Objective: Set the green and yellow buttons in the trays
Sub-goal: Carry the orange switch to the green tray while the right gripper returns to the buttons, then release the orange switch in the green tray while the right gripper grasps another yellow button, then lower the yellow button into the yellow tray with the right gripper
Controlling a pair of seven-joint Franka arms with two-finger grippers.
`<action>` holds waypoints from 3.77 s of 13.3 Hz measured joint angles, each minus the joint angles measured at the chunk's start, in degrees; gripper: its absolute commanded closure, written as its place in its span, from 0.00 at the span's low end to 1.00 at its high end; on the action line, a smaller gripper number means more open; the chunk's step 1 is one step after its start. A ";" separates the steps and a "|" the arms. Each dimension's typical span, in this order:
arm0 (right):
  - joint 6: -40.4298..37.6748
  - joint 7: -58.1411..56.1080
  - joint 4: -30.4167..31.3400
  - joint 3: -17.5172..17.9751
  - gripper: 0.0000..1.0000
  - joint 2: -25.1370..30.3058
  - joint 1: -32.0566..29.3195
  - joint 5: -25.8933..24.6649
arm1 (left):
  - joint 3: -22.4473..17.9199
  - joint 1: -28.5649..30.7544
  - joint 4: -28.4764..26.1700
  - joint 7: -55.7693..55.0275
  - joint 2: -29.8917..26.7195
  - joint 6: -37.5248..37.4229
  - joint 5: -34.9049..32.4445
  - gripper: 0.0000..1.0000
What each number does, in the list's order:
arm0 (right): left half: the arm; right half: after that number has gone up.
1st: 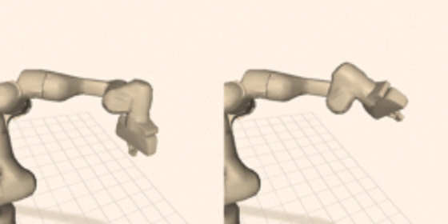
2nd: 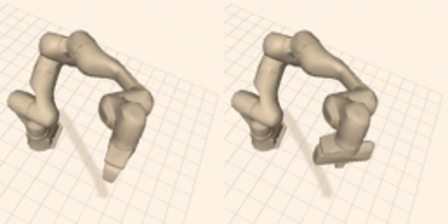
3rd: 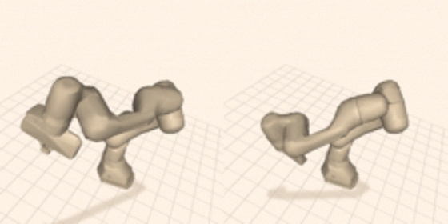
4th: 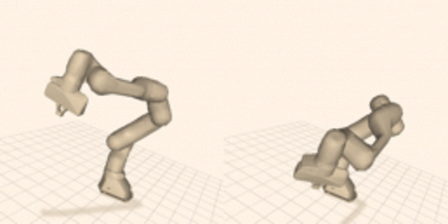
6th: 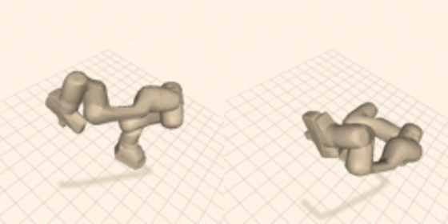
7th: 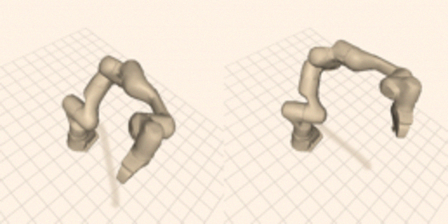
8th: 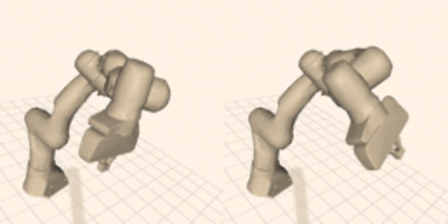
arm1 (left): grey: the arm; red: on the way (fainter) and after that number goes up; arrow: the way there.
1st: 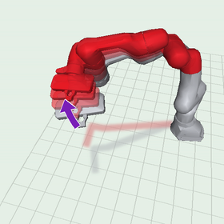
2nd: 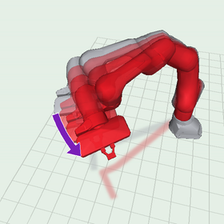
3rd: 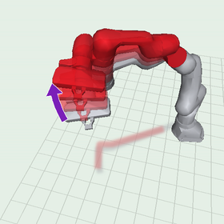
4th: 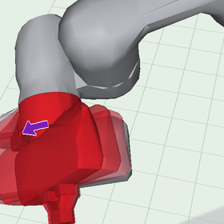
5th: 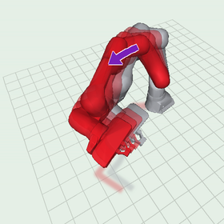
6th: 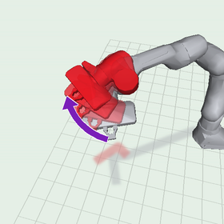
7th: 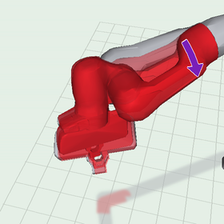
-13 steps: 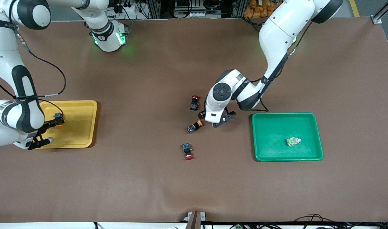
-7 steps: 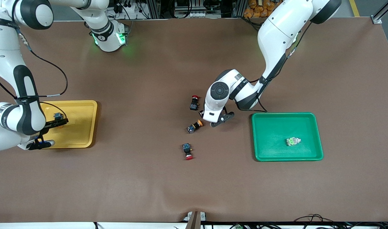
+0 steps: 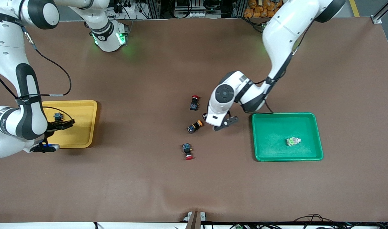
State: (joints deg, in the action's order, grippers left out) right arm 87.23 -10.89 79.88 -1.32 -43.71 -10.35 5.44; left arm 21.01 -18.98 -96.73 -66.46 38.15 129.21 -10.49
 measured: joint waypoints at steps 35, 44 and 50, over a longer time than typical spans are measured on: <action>47.50 89.16 1.22 0.97 1.00 -6.68 47.03 27.43 | 0.54 26.24 1.72 35.60 -20.70 -19.65 -6.16 0.00; 20.82 87.79 -7.22 -0.57 1.00 -5.66 36.36 27.50 | 0.28 27.26 15.76 47.45 -27.11 -35.23 3.45 0.00; 2.48 65.59 -10.30 -2.45 1.00 -4.33 26.40 25.34 | 0.03 32.00 15.81 58.48 -29.87 -36.56 3.91 0.00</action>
State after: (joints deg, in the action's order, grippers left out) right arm 89.71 54.70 69.57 -3.78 -48.04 16.04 30.78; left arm 21.04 13.02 -80.92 -7.98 8.28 92.66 -6.58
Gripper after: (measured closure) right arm 0.665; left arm 0.000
